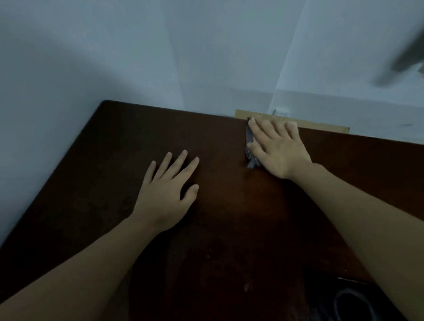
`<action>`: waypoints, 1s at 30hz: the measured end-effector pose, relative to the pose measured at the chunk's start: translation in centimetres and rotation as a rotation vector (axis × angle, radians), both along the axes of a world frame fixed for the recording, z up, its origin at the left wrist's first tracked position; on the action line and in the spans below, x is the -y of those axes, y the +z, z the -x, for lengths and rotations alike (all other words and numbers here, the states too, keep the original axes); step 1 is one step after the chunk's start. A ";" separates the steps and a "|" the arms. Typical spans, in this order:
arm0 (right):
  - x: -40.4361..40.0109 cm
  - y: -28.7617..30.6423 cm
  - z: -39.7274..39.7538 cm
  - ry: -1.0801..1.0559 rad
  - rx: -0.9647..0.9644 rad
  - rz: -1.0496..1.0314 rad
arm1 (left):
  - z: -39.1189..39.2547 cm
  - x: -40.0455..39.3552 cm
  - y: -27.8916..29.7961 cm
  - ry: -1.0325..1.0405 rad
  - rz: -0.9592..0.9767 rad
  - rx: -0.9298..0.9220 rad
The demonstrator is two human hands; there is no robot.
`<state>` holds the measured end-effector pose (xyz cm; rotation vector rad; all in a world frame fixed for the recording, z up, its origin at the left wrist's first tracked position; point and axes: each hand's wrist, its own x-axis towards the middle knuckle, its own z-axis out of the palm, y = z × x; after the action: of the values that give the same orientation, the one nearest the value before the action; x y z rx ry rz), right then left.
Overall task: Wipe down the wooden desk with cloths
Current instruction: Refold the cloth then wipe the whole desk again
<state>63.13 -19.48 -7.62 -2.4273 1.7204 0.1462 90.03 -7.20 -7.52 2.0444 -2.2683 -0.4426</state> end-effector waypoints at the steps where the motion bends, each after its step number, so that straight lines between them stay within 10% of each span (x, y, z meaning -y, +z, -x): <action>1: 0.4 0.0 -0.6 -0.019 0.004 -0.004 | -0.3 -0.2 -0.1 -0.001 0.011 -0.005; 10: -8.7 1.3 -2.8 0.273 0.106 -0.069 | -0.5 0.5 1.8 -0.012 0.048 -0.020; 18: -7.0 0.9 5.8 -0.150 0.304 0.013 | 6.5 2.5 2.9 -0.208 -0.015 -0.107; 30: -7.5 -0.2 6.9 -0.054 0.169 0.025 | 11.7 4.8 0.8 -0.264 -0.046 0.093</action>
<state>56.20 -11.97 -7.82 -2.3328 1.7202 -0.0853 78.28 -12.03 -6.75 1.8260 -2.6210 -0.4249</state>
